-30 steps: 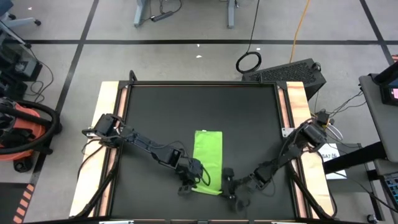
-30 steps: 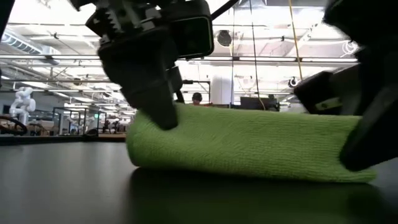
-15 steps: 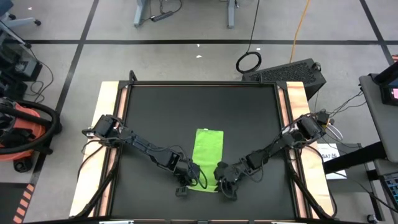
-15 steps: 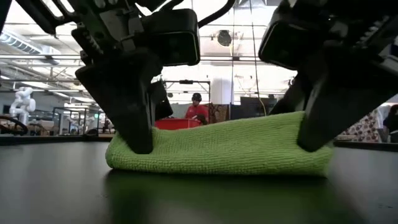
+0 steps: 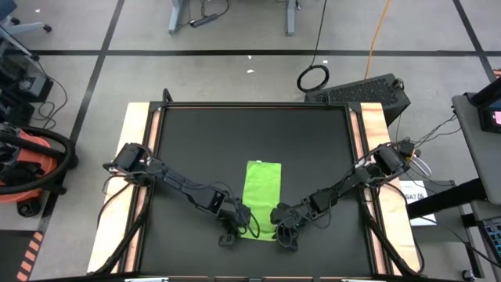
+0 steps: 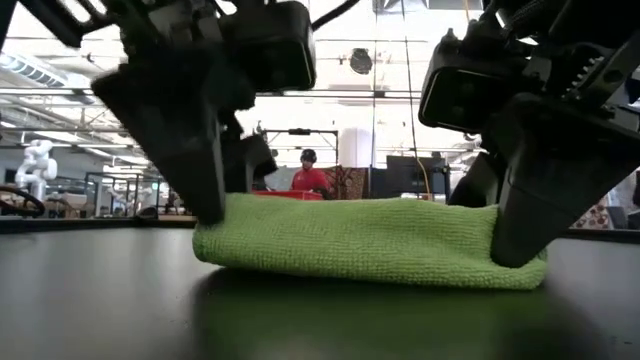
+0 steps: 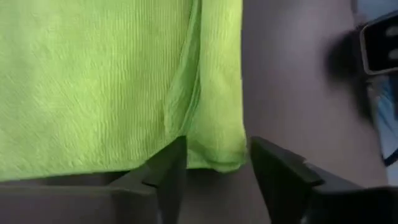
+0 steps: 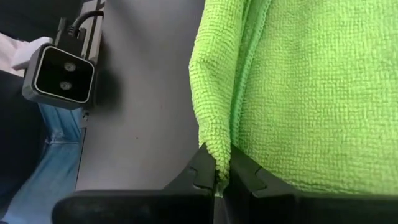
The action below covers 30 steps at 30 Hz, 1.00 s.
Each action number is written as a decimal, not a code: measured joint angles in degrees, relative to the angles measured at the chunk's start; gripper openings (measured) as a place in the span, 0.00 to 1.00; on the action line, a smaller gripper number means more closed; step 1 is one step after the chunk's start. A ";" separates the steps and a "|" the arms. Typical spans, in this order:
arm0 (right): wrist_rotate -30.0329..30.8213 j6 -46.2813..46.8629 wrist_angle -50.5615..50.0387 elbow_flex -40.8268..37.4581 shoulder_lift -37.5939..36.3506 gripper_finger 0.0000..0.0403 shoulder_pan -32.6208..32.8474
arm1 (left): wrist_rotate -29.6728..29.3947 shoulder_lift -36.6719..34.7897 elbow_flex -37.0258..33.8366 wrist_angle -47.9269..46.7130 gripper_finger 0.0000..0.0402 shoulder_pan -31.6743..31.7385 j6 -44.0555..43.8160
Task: Roll towel into tight, uniform cylinder
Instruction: Roll the green towel
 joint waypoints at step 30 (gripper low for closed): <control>0.30 2.27 2.17 -0.07 0.04 0.02 -0.50 | -37.78 1.95 -0.02 4.55 0.57 -19.32 32.47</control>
